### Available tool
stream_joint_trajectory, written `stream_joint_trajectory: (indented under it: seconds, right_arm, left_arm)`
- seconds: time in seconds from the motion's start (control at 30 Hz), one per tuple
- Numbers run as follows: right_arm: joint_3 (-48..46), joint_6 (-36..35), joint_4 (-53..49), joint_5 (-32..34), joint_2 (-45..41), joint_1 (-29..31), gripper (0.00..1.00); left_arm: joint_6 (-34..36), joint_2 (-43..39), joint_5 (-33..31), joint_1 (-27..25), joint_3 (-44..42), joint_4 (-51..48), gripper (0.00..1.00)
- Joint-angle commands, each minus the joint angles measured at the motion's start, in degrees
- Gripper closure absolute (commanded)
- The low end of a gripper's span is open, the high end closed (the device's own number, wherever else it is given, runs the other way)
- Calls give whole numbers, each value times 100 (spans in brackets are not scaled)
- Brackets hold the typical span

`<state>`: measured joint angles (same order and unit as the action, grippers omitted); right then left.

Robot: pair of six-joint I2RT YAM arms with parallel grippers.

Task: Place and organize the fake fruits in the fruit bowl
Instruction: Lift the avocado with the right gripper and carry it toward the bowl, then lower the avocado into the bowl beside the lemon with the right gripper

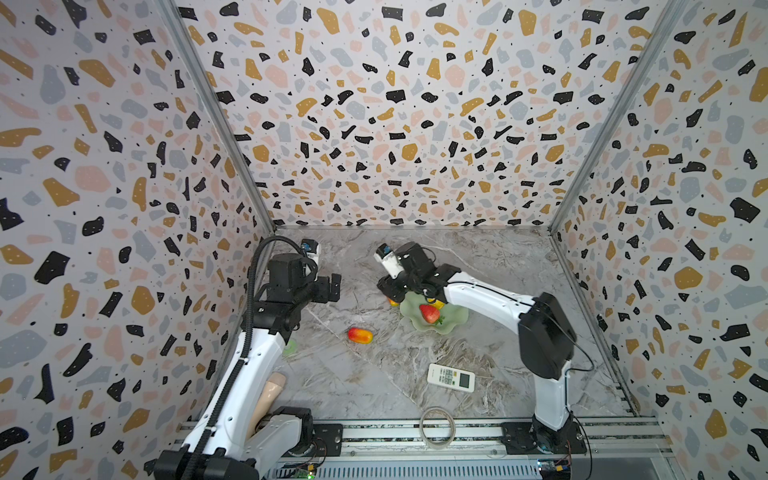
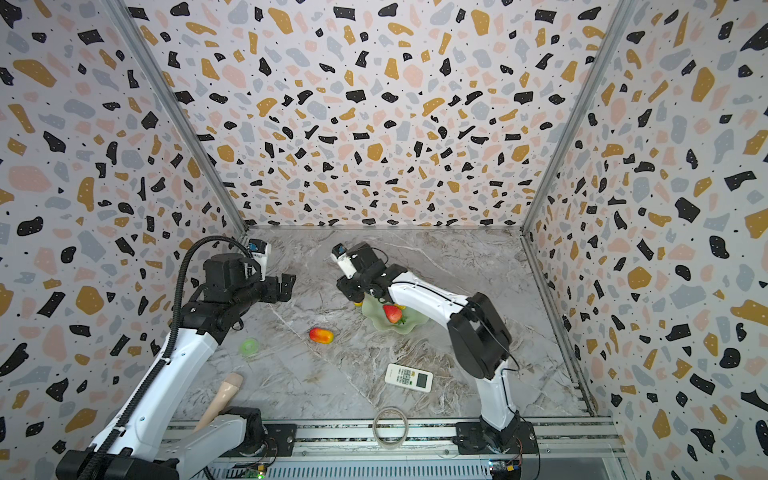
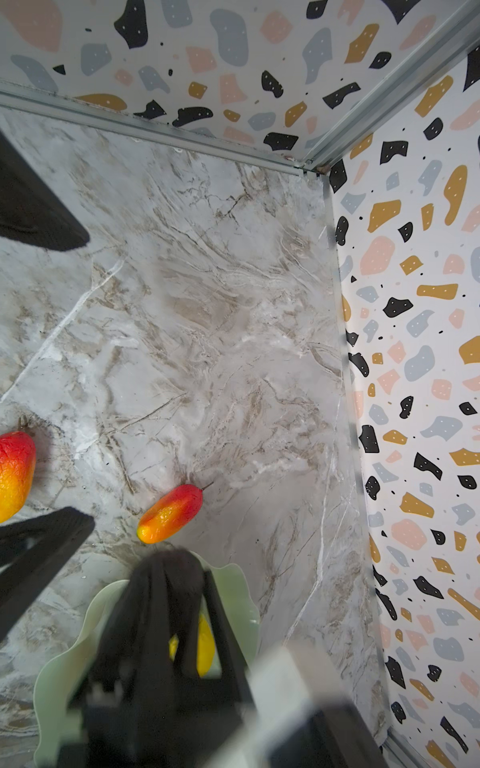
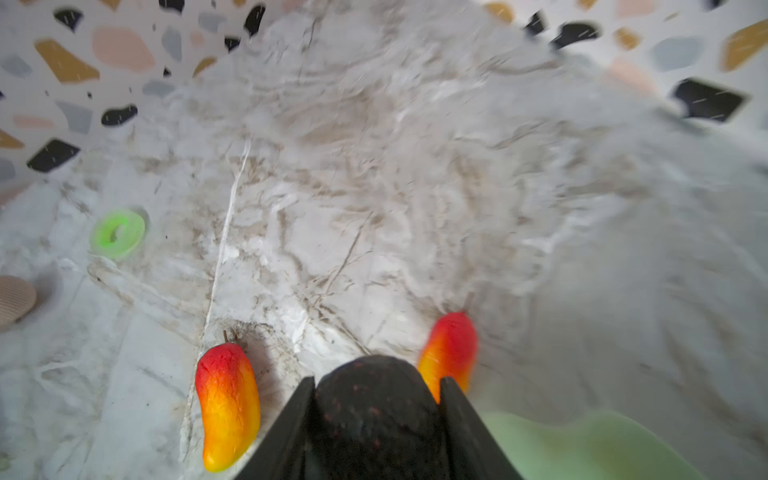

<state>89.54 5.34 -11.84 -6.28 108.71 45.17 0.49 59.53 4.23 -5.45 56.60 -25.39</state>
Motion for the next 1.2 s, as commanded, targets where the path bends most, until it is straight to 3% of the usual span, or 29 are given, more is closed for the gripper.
stream_joint_trajectory:
  seconds: [0.0,0.23,0.4,1.17]
  right_arm:
    - [-712,246,297,501,-964,-503,61]
    - [-2373,898,606,922,-2162,-1508,61]
    - [-2984,1117,973,647,-2205,-1690,61]
    - [-3153,1433,1629,699,-1205,-1693,58]
  left_arm:
    - [40,-29,65,27,-35,191,0]
    - [30,-29,113,27,-35,199,0]
    - [28,-21,130,27,-35,201,0]
    - [30,-20,120,27,-44,201,0]
